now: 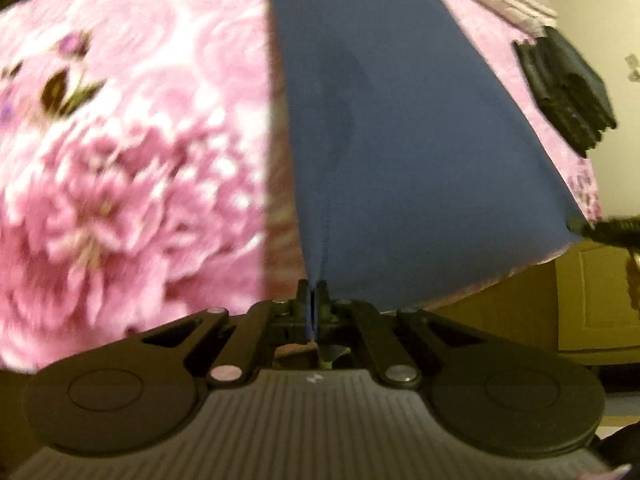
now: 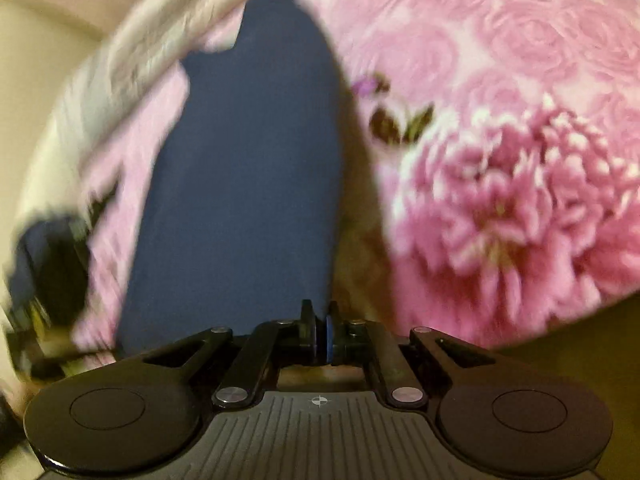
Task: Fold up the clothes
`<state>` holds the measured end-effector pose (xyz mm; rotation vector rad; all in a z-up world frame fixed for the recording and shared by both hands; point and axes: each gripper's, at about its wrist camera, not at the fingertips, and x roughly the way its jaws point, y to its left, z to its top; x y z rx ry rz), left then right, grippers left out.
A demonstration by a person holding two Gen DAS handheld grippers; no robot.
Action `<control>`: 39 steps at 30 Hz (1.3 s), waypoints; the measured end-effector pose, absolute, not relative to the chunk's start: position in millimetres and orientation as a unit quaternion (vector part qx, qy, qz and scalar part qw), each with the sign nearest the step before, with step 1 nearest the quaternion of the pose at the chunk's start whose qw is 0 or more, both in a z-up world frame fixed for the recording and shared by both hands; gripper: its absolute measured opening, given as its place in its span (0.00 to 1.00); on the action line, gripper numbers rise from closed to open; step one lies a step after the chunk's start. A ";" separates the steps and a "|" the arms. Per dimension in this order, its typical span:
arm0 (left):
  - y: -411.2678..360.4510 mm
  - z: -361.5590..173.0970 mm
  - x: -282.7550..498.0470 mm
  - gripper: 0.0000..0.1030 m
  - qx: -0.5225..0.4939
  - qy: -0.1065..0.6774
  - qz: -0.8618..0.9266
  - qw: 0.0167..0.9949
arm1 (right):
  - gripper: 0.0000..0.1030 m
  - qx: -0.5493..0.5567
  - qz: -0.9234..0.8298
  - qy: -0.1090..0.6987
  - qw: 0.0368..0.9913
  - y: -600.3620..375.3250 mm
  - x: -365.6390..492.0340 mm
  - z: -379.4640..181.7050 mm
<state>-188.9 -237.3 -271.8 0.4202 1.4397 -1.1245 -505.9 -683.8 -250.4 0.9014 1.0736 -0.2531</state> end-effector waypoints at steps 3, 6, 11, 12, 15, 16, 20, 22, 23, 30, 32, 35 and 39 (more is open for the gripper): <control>-237.2 -294.4 -191.5 0.00 0.185 0.642 -0.455 0.589 | 0.03 0.399 -0.148 0.517 0.743 -670.3 -500.7 -270.9; -237.8 -287.9 -189.3 0.07 0.201 0.626 -0.459 0.597 | 0.42 0.376 -0.165 0.528 0.744 -664.6 -501.0 -272.5; -239.3 -258.5 -163.3 0.23 0.195 0.593 -0.461 0.630 | 0.75 0.344 -0.172 0.513 0.767 -659.1 -496.1 -251.4; -243.8 -252.6 -156.4 0.25 0.194 0.584 -0.462 0.638 | 0.75 0.343 -0.178 0.509 0.769 -659.7 -492.4 -247.1; -272.1 -240.4 -138.3 0.28 0.186 0.560 -0.471 0.655 | 0.75 0.332 -0.191 0.490 0.783 -659.4 -468.5 -232.7; -282.4 -237.3 -133.2 0.28 0.186 0.554 -0.476 0.657 | 0.75 0.325 -0.190 0.485 0.790 -658.6 -459.1 -227.4; -326.8 -231.3 -114.0 0.36 0.190 0.526 -0.499 0.661 | 0.75 0.314 -0.155 0.470 0.810 -657.0 -417.0 -219.3; -347.6 -234.6 -105.6 0.37 0.199 0.514 -0.512 0.659 | 0.75 0.312 -0.130 0.473 0.814 -654.0 -395.4 -225.6; -360.3 -238.3 -101.4 0.37 0.208 0.509 -0.517 0.655 | 0.75 0.310 -0.117 0.475 0.815 -652.1 -385.0 -229.8; -451.2 -257.9 -61.5 0.37 0.261 0.475 -0.561 0.626 | 0.74 0.284 -0.022 0.508 0.813 -589.2 -343.2 -250.9; -476.3 -266.3 -48.8 0.37 0.279 0.466 -0.571 0.615 | 0.74 0.290 -0.014 0.510 0.810 -563.4 -335.8 -254.0; -513.8 -281.2 -30.8 0.37 0.305 0.446 -0.596 0.594 | 0.74 0.285 -0.017 0.510 0.812 -517.1 -323.1 -253.9; -551.1 -301.5 -18.8 0.35 0.337 0.400 -0.655 0.545 | 0.74 0.268 -0.063 0.511 0.814 -453.6 -300.4 -263.8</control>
